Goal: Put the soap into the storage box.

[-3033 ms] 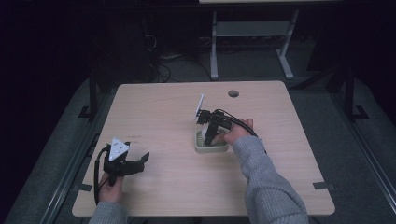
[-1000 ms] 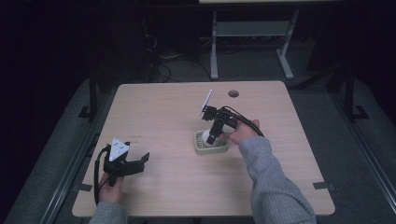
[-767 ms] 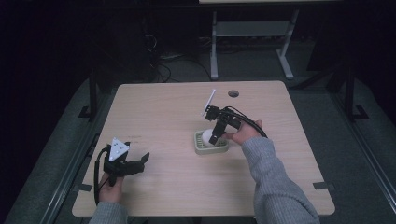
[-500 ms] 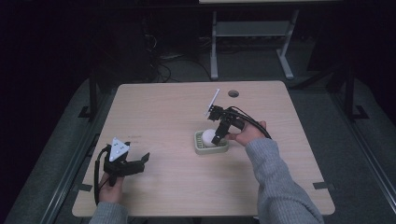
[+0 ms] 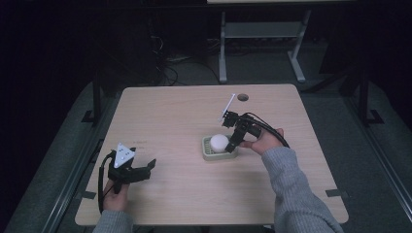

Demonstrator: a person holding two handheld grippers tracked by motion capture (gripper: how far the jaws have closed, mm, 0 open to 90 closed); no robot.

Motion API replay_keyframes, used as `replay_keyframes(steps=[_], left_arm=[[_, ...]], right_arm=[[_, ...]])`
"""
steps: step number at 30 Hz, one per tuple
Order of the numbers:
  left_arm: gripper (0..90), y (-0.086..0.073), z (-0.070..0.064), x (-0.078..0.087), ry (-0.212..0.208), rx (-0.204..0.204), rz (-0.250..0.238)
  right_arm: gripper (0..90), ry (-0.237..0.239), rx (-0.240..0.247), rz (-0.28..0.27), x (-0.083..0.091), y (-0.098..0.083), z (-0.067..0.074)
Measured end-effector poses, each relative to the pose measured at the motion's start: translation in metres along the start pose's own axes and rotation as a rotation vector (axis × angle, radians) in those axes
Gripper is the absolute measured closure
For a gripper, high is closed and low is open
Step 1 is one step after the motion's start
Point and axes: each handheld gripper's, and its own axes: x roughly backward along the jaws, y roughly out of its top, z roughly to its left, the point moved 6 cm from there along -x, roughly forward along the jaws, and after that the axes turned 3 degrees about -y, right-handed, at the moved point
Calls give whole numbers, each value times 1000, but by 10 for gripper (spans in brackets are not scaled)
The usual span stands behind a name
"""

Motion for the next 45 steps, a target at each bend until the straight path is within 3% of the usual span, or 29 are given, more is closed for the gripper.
replay_keyframes(steps=[20, 45], left_arm=[[152, 0, -1, 0, -1, -1, 1], [152, 0, -1, 0, -1, -2, 2]], right_arm=[[198, -1, -20, -16, 6, -28, 5], [204, 11, -63, -17, 0, -60, 7]])
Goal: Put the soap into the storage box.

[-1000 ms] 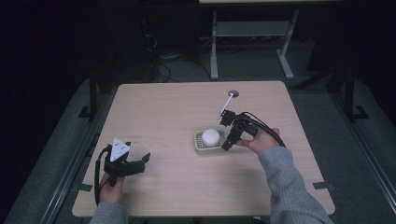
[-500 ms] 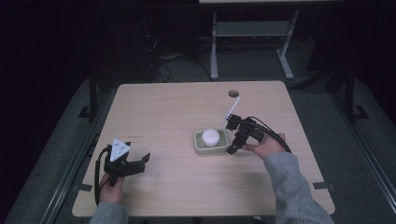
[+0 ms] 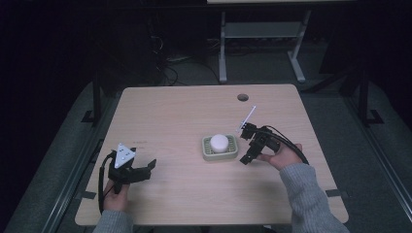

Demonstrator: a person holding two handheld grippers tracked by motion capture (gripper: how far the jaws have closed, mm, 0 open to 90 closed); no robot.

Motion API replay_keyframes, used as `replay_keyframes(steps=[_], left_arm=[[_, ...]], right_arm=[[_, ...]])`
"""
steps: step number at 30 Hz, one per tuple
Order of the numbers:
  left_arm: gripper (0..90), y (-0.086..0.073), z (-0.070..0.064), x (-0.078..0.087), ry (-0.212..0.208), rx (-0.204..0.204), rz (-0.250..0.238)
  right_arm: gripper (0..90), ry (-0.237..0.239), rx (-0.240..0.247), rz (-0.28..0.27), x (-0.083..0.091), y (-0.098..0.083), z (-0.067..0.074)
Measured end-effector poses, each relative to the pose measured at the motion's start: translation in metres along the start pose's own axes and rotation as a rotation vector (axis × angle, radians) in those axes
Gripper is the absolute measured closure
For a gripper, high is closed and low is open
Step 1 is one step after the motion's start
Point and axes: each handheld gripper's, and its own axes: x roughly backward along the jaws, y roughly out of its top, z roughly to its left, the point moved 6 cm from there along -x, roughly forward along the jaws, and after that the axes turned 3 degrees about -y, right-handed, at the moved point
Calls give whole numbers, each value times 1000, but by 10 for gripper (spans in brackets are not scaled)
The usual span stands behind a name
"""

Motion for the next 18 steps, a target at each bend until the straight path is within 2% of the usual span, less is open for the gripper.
replay_keyframes(steps=[18], left_arm=[[152, 0, -1, 0, -3, -4, 2]], right_arm=[[211, 8, -28, -13, -2, -24, 1]])
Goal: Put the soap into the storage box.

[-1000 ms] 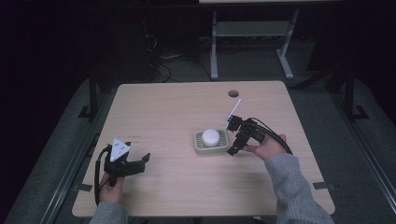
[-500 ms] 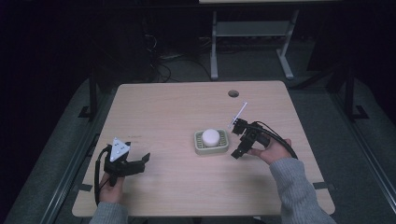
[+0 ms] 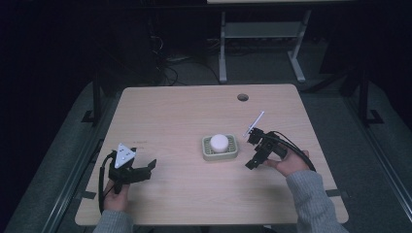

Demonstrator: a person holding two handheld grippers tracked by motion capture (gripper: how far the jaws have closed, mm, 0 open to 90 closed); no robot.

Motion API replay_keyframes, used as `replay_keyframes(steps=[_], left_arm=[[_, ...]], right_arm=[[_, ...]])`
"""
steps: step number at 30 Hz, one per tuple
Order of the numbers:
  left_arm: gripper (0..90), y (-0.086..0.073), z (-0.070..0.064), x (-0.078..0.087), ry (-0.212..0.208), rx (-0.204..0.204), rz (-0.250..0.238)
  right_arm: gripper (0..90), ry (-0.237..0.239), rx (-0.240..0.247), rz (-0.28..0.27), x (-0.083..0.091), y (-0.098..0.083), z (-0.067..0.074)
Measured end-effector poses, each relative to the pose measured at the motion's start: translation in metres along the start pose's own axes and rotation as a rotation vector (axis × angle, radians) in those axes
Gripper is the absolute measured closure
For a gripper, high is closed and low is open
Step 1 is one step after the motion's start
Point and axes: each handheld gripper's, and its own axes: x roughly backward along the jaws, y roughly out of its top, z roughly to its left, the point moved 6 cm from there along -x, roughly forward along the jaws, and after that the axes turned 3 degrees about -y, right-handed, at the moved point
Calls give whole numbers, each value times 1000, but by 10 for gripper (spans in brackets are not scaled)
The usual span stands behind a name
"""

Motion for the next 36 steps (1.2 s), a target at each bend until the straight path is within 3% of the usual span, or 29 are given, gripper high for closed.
replay_keyframes(steps=[15, 36], left_arm=[[152, 0, -1, -1, -3, -2, 1], [152, 0, -1, -1, -3, -5, 1]], right_arm=[[213, -7, -49, -28, 0, -29, -3], [213, -16, -74, -57, 0, -57, 5]])
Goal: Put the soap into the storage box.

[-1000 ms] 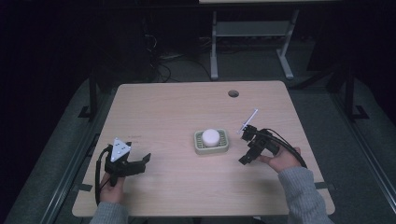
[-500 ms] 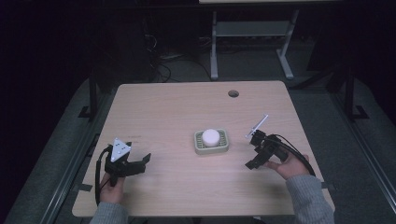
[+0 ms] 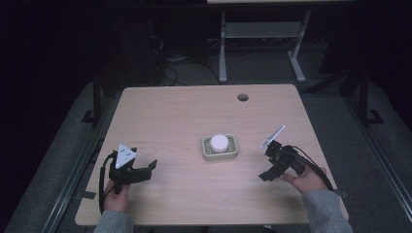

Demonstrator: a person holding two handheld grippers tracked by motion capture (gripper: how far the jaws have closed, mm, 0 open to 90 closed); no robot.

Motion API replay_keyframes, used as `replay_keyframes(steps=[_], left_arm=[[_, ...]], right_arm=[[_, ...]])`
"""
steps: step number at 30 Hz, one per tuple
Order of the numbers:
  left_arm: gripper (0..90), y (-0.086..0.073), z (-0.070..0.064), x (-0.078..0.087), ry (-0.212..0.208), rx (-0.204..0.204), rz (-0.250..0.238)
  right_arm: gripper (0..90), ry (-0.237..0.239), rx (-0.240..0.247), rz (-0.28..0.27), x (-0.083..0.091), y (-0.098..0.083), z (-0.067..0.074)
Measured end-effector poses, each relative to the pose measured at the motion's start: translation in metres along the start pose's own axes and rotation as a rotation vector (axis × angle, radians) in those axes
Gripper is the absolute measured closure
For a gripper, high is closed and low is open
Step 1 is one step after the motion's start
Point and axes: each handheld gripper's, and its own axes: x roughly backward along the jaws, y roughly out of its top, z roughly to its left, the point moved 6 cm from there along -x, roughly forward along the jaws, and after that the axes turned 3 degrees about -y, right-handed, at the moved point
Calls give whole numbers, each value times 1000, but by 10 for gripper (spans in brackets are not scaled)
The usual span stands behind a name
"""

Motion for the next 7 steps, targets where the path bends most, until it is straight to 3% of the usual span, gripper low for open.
replay_keyframes(steps=[7], left_arm=[[153, 0, 0, 0, -2, -5, -4]], right_arm=[[212, 8, -6, -4, -3, -12, 5]])
